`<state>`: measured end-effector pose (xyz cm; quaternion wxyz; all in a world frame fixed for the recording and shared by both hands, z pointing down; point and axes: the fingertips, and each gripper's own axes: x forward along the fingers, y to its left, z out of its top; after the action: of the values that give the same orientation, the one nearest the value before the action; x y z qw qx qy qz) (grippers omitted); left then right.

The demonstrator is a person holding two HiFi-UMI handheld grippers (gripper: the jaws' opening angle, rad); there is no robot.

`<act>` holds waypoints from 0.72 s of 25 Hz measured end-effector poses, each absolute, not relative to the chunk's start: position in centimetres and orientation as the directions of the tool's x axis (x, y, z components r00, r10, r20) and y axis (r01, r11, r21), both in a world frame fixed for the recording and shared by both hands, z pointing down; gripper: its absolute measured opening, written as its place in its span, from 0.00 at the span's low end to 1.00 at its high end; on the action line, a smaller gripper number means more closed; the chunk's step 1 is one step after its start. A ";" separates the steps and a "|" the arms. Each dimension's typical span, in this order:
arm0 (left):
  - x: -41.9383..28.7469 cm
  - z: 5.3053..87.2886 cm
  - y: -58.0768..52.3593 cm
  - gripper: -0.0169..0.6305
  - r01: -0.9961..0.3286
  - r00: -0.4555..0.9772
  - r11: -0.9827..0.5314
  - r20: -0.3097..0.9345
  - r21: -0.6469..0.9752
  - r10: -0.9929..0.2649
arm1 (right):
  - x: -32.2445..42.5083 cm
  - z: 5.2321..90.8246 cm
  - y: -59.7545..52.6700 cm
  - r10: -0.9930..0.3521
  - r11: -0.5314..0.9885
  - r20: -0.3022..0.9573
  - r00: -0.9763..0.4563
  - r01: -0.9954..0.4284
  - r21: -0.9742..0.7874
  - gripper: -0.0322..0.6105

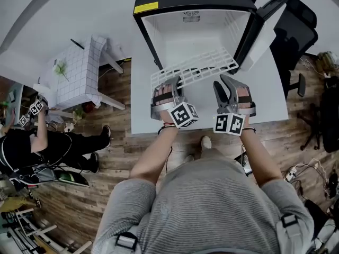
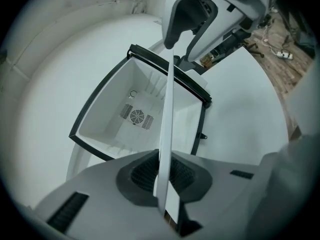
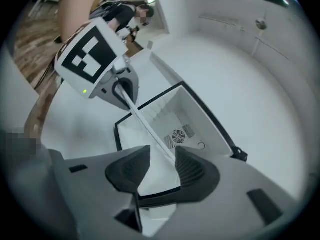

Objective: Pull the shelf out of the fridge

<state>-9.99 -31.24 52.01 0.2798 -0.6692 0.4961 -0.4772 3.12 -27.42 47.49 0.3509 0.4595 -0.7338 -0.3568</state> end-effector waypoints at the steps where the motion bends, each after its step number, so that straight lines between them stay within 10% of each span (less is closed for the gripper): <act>1: -10.1 51.7 -31.0 0.08 -0.421 0.058 -0.348 0.358 -0.838 -0.932 | 3.5 47.1 -27.1 -0.922 0.342 0.183 -0.341 -0.496 0.798 0.30; 7: -10.9 48.3 -28.4 0.08 -0.616 0.137 -0.327 0.312 -0.717 -0.940 | 5.2 44.2 -26.1 -0.878 0.479 0.172 -0.447 -0.824 0.302 0.30; 18: -12.3 42.9 -22.9 0.08 -0.715 0.200 -0.277 0.193 -0.642 -0.961 | 3.1 41.4 -23.3 -0.763 0.642 0.035 -0.645 -0.763 -0.071 0.30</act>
<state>-12.28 -22.87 42.94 0.2121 -0.7449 0.5624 -0.2896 3.13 -23.34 41.45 0.0011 0.4211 -0.9062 0.0394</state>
